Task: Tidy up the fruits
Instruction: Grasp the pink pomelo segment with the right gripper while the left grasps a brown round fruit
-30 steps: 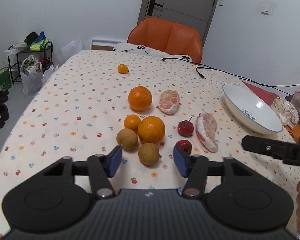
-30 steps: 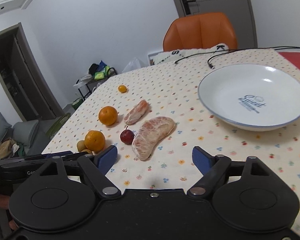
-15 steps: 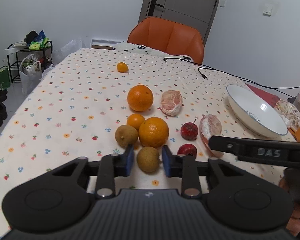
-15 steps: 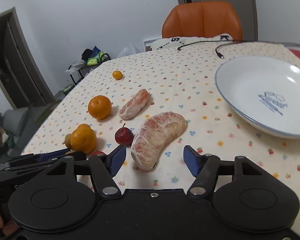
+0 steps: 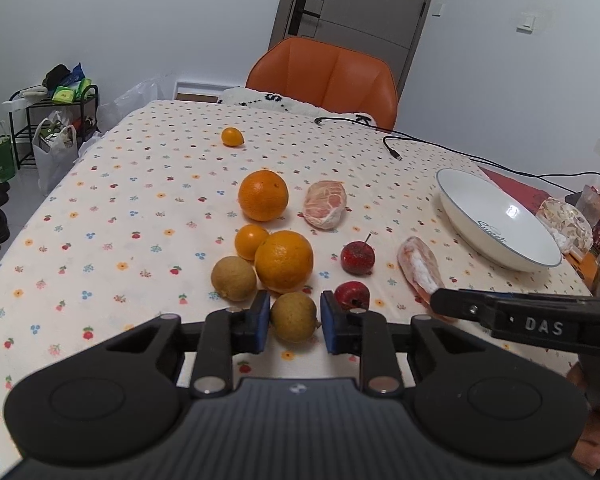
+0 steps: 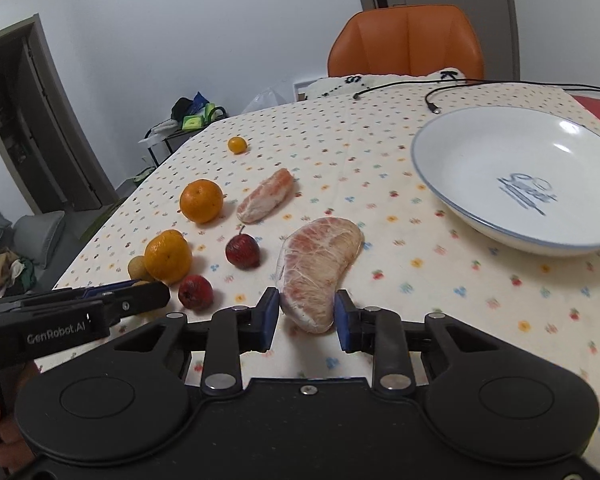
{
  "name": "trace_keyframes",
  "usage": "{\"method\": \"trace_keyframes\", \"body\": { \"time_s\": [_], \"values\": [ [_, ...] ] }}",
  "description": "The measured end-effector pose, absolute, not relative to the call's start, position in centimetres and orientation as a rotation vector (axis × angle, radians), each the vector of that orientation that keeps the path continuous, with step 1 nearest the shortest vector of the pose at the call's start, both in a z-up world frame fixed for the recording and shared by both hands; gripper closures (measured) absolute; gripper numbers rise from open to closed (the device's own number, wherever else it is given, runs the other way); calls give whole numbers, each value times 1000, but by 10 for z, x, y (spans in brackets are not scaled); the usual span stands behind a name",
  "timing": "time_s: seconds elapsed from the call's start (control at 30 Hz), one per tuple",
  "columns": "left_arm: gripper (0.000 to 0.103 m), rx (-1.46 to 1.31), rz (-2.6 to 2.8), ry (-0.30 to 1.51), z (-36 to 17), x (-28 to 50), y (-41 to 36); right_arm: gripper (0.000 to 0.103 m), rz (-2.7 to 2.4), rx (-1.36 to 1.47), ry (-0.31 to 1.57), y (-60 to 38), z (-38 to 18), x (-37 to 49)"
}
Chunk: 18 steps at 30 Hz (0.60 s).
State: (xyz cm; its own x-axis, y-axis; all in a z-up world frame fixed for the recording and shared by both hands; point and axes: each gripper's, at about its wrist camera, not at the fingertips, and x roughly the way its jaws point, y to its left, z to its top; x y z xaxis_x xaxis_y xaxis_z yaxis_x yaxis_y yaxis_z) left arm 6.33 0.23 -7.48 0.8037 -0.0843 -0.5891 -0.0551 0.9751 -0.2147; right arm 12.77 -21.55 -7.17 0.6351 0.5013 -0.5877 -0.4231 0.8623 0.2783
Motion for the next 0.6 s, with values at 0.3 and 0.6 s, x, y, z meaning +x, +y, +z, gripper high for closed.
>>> {"method": "trace_keyframes", "body": {
  "time_s": [0.3, 0.6],
  "values": [
    [78, -236, -18, 634, -73, 58, 4, 68, 513, 133, 716, -225, -70, 118],
    [78, -247, -5, 618, -69, 57, 15, 50, 499, 78, 683, -199, -73, 132]
  ]
}}
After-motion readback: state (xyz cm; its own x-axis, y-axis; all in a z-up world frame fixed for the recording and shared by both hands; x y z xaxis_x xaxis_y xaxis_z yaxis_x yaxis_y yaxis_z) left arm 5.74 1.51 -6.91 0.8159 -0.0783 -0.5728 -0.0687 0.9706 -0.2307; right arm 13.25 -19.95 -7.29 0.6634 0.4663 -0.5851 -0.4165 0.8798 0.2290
